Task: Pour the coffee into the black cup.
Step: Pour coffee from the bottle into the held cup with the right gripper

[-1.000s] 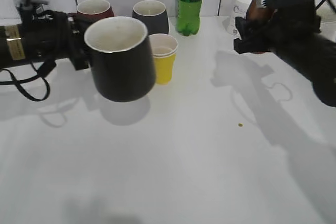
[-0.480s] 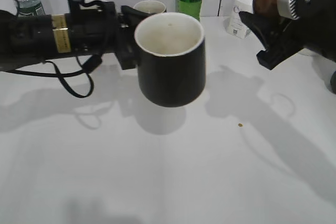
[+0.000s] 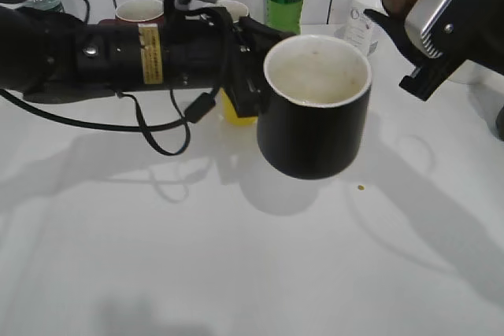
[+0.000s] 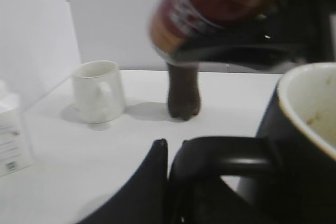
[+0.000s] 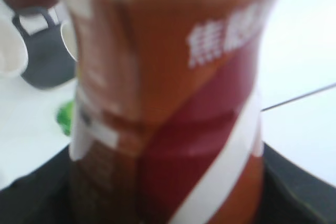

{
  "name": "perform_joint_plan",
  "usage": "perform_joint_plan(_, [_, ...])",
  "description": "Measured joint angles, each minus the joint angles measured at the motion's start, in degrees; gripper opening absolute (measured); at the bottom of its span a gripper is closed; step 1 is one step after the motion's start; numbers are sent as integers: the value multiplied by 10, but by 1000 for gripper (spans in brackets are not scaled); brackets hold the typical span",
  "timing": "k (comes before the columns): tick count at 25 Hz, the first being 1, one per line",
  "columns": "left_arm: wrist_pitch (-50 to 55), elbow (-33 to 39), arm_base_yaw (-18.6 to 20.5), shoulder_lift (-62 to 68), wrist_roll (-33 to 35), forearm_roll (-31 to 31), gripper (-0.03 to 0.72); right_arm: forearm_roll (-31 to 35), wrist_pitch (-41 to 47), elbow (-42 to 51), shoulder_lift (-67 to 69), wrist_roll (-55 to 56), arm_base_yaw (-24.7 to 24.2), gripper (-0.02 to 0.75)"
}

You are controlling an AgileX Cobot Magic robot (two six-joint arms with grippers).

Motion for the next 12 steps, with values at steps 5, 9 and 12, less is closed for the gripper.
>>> perform_joint_plan(5, [2, -2, -16, 2, 0, 0, 42, -5, 0, -12, -1, -96, 0, 526])
perform_joint_plan(9, [3, -2, -16, 2, 0, -1, 42, -6, 0, -12, -1, -166, 0, 526])
perform_joint_plan(12, [3, -2, -16, 2, 0, -1, 42, -6, 0, -12, -1, -208, 0, 526])
